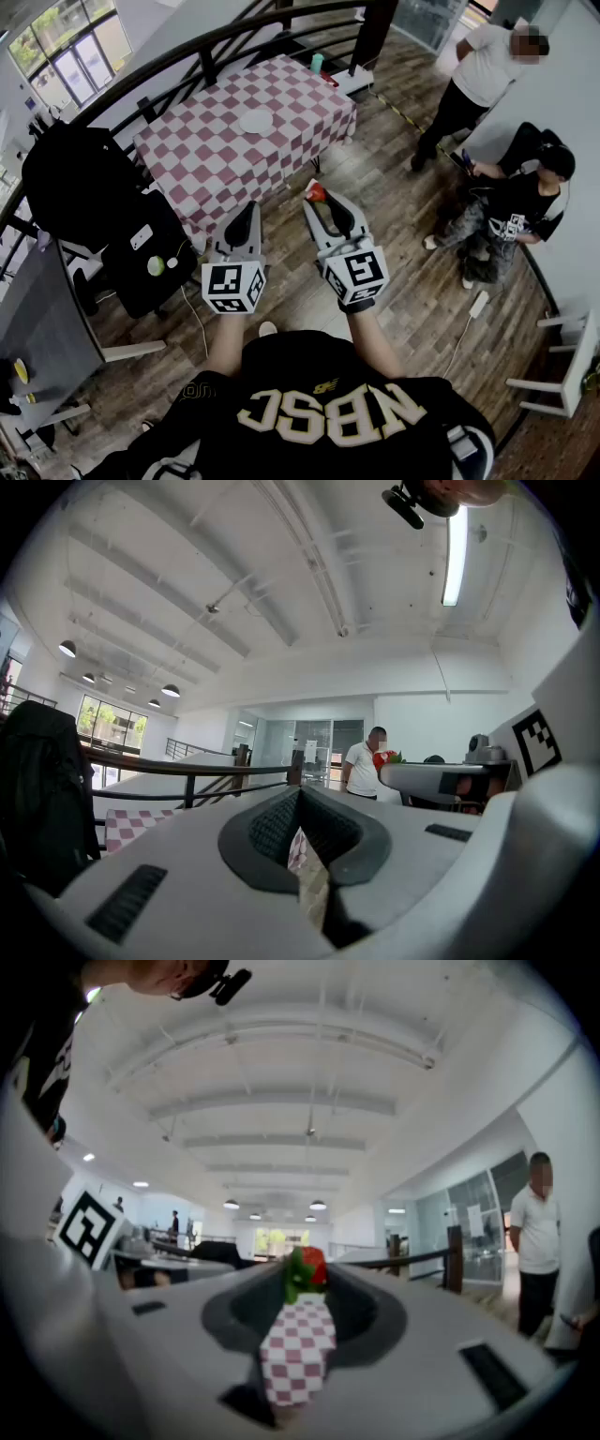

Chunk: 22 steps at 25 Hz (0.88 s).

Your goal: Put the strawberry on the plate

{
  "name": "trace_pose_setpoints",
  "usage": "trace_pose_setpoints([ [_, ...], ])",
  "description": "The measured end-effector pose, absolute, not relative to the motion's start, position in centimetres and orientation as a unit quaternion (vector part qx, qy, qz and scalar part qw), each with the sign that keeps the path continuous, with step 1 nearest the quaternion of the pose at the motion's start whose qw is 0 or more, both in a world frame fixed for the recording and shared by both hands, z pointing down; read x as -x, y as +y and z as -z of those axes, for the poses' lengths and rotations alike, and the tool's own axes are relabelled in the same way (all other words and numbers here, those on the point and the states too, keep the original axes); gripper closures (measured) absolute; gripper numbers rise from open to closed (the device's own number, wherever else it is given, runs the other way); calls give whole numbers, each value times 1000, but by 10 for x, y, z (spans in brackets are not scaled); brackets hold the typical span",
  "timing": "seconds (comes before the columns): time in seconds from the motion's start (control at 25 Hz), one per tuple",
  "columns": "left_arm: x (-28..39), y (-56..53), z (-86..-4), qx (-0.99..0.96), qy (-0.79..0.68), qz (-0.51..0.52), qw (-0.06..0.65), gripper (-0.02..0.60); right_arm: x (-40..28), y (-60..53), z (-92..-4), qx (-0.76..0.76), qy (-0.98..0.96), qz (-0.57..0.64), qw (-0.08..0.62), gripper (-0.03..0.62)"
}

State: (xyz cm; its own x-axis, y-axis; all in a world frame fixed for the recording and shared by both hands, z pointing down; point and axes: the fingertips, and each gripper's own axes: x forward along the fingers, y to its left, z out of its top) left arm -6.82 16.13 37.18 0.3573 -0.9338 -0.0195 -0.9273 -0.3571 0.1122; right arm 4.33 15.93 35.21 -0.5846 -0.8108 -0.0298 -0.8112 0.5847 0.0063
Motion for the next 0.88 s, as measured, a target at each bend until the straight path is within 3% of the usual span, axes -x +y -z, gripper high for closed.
trace_pose_setpoints([
  [0.88, 109, 157, -402, -846, -525, 42, 79, 566, 8, 170, -372, 482, 876, -3, -10, 453],
])
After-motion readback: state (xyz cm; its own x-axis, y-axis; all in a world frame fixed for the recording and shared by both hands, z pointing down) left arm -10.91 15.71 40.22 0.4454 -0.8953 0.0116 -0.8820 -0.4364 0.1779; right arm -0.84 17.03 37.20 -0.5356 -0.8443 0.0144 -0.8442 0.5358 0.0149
